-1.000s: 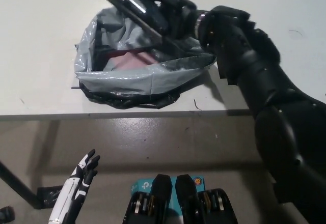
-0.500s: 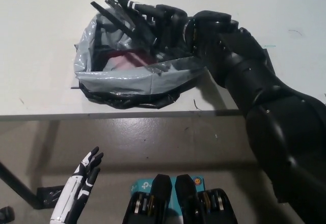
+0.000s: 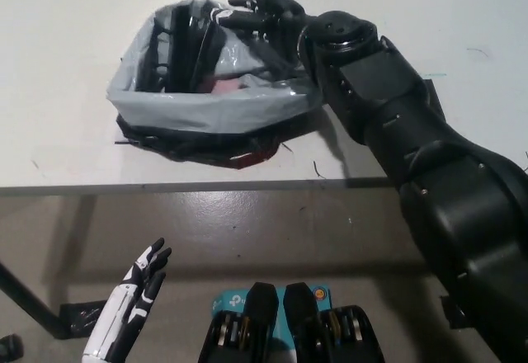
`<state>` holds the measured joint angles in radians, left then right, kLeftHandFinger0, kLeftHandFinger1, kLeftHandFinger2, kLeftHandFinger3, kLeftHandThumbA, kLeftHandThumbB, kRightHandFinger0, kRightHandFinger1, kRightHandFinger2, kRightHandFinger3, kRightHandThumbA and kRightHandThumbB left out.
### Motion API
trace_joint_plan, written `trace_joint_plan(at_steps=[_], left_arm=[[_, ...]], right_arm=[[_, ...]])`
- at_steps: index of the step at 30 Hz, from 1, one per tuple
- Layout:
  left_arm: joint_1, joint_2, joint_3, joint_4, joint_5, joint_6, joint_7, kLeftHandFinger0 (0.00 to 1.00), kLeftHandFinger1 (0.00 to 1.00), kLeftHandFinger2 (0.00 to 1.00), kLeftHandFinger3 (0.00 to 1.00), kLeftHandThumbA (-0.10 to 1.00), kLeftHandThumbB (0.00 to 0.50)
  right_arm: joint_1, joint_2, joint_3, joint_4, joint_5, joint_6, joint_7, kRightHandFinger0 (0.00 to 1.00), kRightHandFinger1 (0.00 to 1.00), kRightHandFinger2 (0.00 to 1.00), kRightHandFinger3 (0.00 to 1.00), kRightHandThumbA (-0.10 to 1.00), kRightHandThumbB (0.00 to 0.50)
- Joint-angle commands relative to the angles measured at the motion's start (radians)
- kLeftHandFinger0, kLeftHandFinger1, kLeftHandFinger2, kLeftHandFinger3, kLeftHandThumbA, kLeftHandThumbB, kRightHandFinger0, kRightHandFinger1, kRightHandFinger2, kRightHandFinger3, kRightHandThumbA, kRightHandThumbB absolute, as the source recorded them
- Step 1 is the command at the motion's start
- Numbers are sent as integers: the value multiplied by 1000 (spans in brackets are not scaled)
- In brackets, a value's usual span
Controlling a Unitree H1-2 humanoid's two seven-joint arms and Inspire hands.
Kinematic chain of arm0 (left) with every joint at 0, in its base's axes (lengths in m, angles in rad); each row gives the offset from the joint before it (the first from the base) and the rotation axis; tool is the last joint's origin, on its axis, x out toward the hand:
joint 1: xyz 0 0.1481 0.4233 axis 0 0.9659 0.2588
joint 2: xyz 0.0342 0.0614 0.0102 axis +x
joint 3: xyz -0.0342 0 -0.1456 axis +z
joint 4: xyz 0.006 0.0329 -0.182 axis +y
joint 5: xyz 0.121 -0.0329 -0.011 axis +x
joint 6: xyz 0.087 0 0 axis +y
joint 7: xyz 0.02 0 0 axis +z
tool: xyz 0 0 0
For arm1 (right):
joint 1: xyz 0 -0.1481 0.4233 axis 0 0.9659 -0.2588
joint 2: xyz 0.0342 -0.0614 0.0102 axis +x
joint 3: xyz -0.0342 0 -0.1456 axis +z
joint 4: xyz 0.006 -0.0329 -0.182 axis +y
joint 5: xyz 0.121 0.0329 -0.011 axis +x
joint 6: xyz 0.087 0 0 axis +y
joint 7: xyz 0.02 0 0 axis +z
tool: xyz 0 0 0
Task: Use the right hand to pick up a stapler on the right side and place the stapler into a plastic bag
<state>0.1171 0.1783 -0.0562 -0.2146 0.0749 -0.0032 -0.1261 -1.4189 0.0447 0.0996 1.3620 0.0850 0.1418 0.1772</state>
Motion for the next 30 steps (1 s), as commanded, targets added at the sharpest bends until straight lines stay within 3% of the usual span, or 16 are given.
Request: trace_joint_plan(at_steps=[1,4,9,15,16,18,22,26,29,30], left_arm=[[-7,21,-9,-43,-1,-1,-25,1000,1000,1000,1000,944,15],[-10,27,-11,-42,5,-6,-25,1000,1000,1000,1000,942,6],[-18,27,-14,-35,-1,-1,-26,1000,1000,1000,1000,932,21],[-27,27,-18,-39,-6,10,-36,1000,1000,1000,1000,936,0],[-35,27,-16,-30,-9,5,-36,1000,1000,1000,1000,942,3],[-51,25,-11,-19,-14,0,-33,1000,1000,1000,1000,953,17],[-88,23,7,-1,-14,-17,-16,1000,1000,1000,1000,964,31],[-112,20,26,3,-18,-13,0,1000,1000,1000,1000,958,53],[-120,19,35,1,-19,-11,8,1000,1000,1000,1000,967,45],[-126,17,37,4,-22,-16,10,1000,1000,1000,1000,966,38]], right_arm=[[-29,-32,27,-47,-57,-96,10,1000,1000,1000,1000,627,354],[-23,-39,39,-58,-71,-100,23,1000,1000,1000,1000,639,361],[-17,-68,53,-104,-88,-100,41,1000,1000,1000,1000,642,325],[60,-152,76,-393,-116,-64,86,1000,1000,1000,1000,761,337],[112,-193,77,-570,-140,-42,65,1000,1000,1000,1000,827,391],[166,-240,57,-777,-127,-11,87,1000,1000,1000,1000,803,344],[268,-322,1,-1136,-92,16,109,1000,1000,1000,1000,782,334],[418,-404,-60,-1493,-103,67,100,1000,1000,1000,1000,880,316],[540,-430,-121,-1680,-34,70,99,1000,1000,1000,1000,823,311],[624,-441,-152,-1780,-24,46,89,1000,1000,1000,1000,816,281]])
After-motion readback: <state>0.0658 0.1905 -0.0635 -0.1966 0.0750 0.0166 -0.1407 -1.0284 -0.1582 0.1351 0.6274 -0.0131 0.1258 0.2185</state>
